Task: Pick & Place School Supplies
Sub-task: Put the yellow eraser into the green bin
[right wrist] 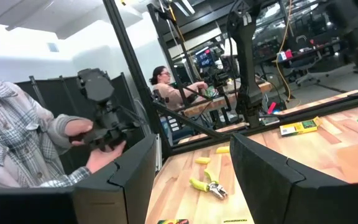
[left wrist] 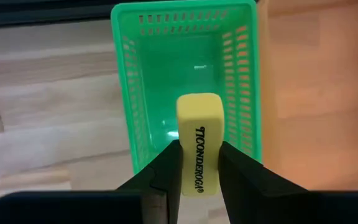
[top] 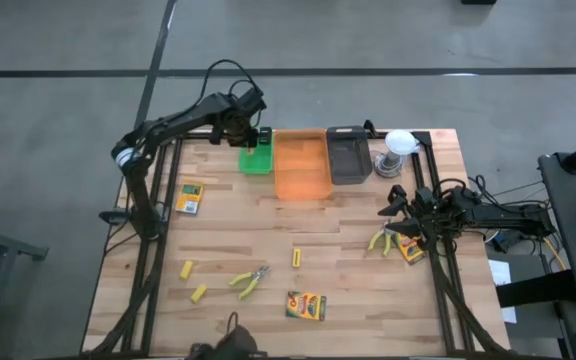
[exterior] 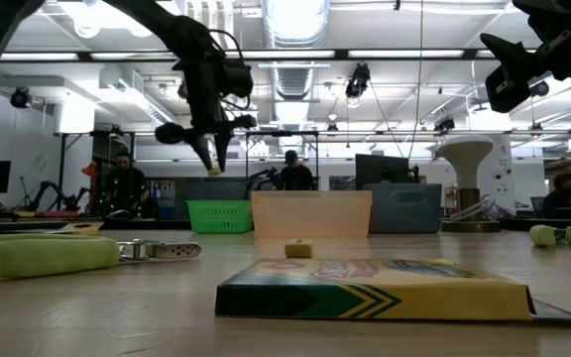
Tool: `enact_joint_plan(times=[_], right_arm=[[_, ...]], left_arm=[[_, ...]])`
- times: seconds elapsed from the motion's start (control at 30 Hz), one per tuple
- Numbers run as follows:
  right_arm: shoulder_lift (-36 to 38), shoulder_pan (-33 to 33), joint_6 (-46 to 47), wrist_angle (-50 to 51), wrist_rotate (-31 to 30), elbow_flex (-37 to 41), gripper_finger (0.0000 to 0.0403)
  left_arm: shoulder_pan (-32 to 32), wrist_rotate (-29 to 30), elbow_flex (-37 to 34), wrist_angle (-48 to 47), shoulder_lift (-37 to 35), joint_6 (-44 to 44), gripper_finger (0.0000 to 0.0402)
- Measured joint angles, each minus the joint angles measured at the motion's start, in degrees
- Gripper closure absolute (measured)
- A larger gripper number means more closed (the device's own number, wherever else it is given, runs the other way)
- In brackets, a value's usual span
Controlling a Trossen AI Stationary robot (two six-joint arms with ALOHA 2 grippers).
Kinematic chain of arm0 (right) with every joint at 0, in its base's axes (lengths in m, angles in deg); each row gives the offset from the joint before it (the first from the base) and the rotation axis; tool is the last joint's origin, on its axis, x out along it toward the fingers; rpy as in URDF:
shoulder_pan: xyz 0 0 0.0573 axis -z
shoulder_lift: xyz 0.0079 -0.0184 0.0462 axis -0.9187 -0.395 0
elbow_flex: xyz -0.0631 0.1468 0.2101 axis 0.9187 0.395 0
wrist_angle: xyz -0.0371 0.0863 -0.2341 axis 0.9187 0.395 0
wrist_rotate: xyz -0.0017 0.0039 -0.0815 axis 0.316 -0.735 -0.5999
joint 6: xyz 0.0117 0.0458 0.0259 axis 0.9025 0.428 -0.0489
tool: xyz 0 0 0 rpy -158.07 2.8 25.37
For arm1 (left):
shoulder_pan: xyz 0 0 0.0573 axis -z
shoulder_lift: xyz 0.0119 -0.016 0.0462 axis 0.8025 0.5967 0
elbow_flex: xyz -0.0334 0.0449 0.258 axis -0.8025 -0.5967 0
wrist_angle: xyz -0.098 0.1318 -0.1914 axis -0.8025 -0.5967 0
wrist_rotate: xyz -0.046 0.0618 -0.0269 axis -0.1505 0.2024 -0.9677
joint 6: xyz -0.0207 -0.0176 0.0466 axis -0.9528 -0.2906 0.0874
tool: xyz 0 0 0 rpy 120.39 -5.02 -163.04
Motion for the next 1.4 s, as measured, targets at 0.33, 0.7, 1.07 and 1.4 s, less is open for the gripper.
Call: enact_joint_plan(times=[0.33,0.7,1.07,1.4], right_arm=[[0.0,0.0,0.0,0.0,0.0,0.0,0.0202],[0.0,0.0,0.0,0.0,0.0,0.0,0.0202],[0.0,0.0,0.0,0.0,0.0,0.0,0.0202],[0.0,0.0,0.0,0.0,0.0,0.0,0.0202]], left_arm=[[-4.4,-4.9,1.5,0.1,5.0,2.2,0.0309],[-5.0,-6.6,1.5,1.1,8.9,3.5,0.0309],[-4.9,-7.4,1.5,4.0,9.8,3.1,0.0309],[-3.6,-7.1,1.5,5.3,9.8,3.5,0.0309]])
